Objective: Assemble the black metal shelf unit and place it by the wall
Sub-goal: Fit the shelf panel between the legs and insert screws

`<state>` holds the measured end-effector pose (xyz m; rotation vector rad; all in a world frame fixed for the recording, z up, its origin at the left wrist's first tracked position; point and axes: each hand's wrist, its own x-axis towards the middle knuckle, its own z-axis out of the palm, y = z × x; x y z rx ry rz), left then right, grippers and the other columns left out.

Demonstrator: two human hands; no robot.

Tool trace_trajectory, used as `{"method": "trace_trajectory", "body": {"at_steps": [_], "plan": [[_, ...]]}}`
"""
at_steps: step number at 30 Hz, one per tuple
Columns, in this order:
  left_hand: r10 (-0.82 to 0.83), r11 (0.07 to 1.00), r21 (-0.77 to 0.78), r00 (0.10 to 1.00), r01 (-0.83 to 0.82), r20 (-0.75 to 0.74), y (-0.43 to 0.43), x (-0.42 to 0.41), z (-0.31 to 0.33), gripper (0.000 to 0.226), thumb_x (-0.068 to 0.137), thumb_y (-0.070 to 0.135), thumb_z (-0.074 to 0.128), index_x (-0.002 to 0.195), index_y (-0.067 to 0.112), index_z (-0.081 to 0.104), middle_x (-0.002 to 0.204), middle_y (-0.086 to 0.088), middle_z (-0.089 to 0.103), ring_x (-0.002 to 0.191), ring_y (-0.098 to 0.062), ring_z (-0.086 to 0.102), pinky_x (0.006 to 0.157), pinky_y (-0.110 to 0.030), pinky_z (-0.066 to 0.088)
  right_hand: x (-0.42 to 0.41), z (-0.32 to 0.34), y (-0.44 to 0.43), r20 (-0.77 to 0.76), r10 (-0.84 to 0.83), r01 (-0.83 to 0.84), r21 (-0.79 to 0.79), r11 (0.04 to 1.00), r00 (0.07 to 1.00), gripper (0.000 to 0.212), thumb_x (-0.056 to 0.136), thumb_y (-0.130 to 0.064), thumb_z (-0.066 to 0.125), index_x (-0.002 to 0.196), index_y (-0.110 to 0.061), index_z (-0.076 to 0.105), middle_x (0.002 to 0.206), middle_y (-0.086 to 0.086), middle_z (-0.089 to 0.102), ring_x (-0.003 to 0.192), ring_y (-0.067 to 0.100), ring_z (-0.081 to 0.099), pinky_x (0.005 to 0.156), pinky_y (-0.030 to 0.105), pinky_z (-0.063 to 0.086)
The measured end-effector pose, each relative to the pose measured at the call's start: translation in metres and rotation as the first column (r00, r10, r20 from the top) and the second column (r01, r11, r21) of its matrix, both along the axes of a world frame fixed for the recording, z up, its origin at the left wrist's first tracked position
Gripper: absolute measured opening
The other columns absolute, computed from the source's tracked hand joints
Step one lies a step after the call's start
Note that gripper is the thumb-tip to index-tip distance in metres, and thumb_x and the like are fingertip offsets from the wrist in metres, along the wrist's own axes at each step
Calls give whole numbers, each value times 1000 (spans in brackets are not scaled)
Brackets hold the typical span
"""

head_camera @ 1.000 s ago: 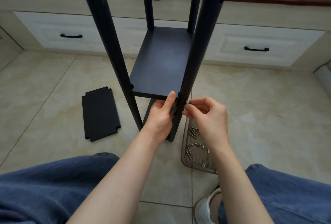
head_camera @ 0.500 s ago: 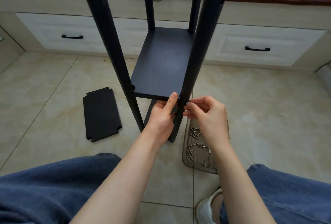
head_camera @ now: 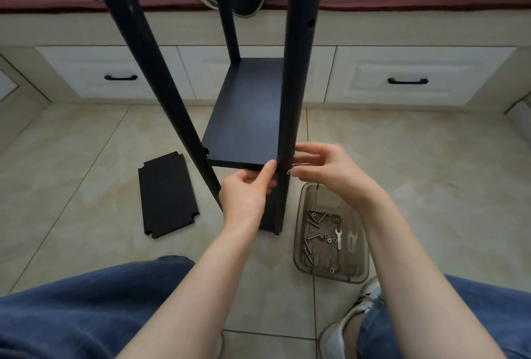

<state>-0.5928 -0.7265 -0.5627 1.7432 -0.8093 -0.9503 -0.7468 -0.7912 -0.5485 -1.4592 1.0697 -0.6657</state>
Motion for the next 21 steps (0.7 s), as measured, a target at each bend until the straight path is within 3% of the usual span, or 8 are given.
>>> {"method": "trace_trajectory", "body": {"at_steps": [1, 3, 6, 9, 13, 15, 18, 21], "plan": [[0, 997, -75, 977, 16, 214, 5, -2, 2, 22, 91, 39, 72, 86, 18, 71, 78, 4, 72, 77, -10, 67, 74, -21, 50, 0, -1, 0, 6, -3, 3, 3, 1000, 1000, 45, 86, -1, 72, 116, -33, 67, 104, -5, 76, 100, 8, 71, 85, 25, 52], [2, 959, -232, 815, 163, 580, 11, -2, 6, 17, 87, 31, 78, 89, 17, 67, 80, 4, 66, 79, -12, 60, 69, -20, 46, -1, -3, -2, 13, -6, 5, 5, 1000, 1000, 46, 86, -1, 72, 110, -39, 66, 100, -9, 77, 97, 6, 71, 84, 26, 51], [-105, 908, -147, 551, 393, 828, 2, 4, 4, 53, 76, 33, 86, 120, 15, 63, 113, 0, 64, 113, -20, 52, 95, -31, 42, -3, 0, -2, 22, -2, 2, 7, 1000, 1000, 46, 86, -1, 71, 110, -40, 67, 98, -9, 77, 96, 7, 71, 88, 29, 54], [-254, 863, -66, 542, 501, 801, -12, 11, 10, 58, 77, 36, 83, 126, 15, 61, 126, -1, 61, 129, -20, 46, 114, -48, 37, -2, 0, -1, 38, 6, -7, 29, 1000, 999, 46, 84, -2, 72, 115, -36, 69, 101, -4, 77, 101, 13, 71, 97, 40, 54], [-370, 822, -50, 598, 568, 711, -22, 14, 13, 49, 83, 31, 79, 126, 18, 60, 120, 5, 60, 118, -16, 54, 106, -48, 48, -5, -1, -1, 45, 10, -13, 55, 998, 999, 45, 86, -6, 71, 123, -31, 68, 105, -3, 76, 106, 14, 70, 100, 45, 52], [-368, 819, -52, 592, 572, 717, -24, 14, 12, 45, 85, 27, 78, 126, 19, 60, 117, 11, 57, 117, -14, 54, 107, -49, 46, -8, 0, 1, 76, -8, 2, 72, 997, 997, 39, 90, -10, 67, 120, -36, 68, 106, -4, 76, 105, 12, 70, 100, 43, 53], [-350, 819, -48, 564, 572, 748, -25, 15, 10, 45, 87, 24, 76, 129, 20, 58, 121, 12, 58, 125, -15, 52, 120, -51, 31, -10, -1, 4, 128, -11, -1, 96, 995, 992, 29, 98, -19, 60, 120, -37, 66, 109, -2, 75, 104, 12, 70, 97, 40, 53], [-356, 821, -31, 552, 571, 754, -24, 15, 9, 57, 92, 25, 71, 144, 23, 48, 142, 6, 56, 144, -14, 37, 123, -27, 5, -17, -10, 2, 214, -63, 22, 190, 981, 975, 33, 101, -20, 55, 132, -28, 59, 111, 3, 75, 104, 17, 71, 95, 39, 54]]}}
